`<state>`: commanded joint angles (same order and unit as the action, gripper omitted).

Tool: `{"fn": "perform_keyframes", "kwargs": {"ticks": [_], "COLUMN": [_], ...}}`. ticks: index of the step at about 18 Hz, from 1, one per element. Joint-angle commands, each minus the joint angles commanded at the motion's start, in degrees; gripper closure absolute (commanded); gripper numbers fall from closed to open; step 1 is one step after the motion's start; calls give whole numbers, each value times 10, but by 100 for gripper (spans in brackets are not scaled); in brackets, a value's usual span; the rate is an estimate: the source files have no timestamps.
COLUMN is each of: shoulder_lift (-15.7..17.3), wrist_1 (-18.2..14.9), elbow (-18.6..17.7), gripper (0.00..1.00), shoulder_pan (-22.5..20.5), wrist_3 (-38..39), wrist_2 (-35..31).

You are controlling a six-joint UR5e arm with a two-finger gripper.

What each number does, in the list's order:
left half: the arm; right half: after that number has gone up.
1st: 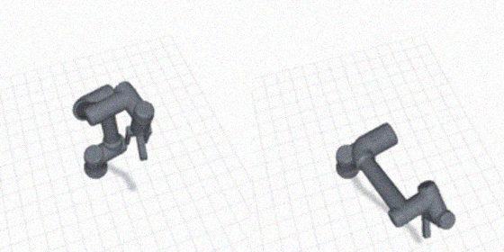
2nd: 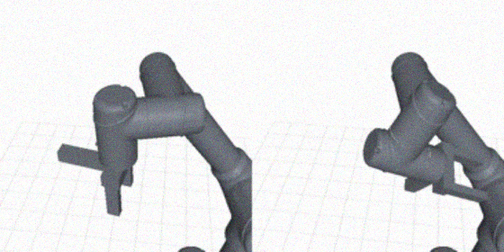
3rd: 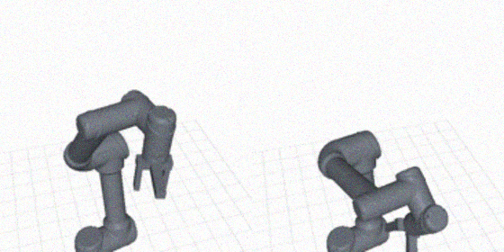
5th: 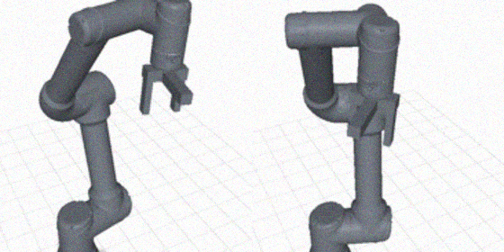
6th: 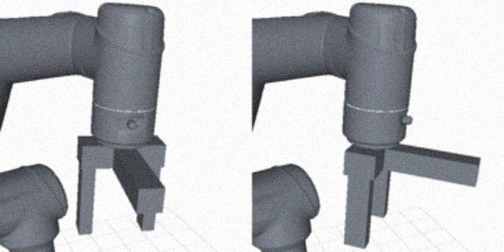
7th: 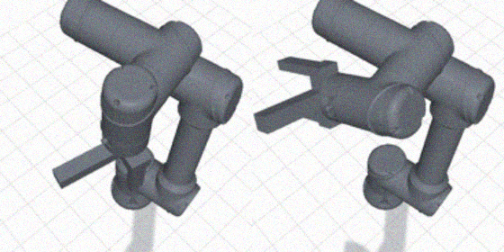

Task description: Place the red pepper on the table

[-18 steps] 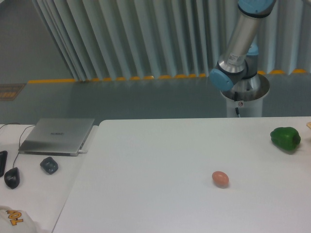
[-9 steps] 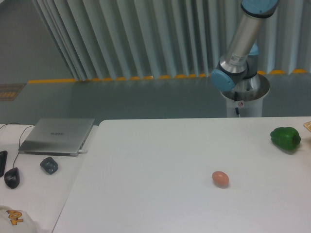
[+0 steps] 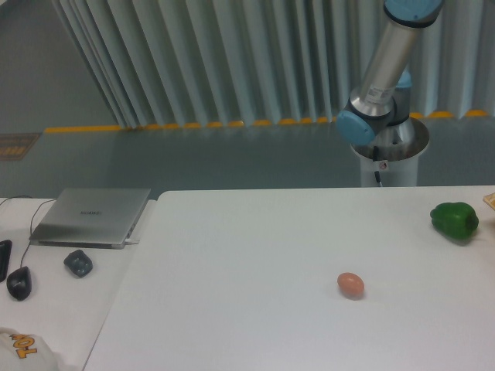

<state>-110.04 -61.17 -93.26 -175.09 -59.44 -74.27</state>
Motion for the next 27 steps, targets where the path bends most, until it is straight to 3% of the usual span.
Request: {"fn": "perform_keyframes", "kwargs": {"ticks": [5,6,7,8,11,17,27], "shoulder_lift": [24,25,26,28,33,38,48], "wrist_1": [0,1,1,2,6,7,11], "elbow": [-5,-6,-6,-7,-11,-42,-71], "gripper": [35,17,8,5,2,2,2], "shoulder_pan": [19,15,13,12,12,13,10], "wrist_3": [55,67,80,98,176,224,252], "wrist_2": [0,1,1,2,0,-4,-9]}}
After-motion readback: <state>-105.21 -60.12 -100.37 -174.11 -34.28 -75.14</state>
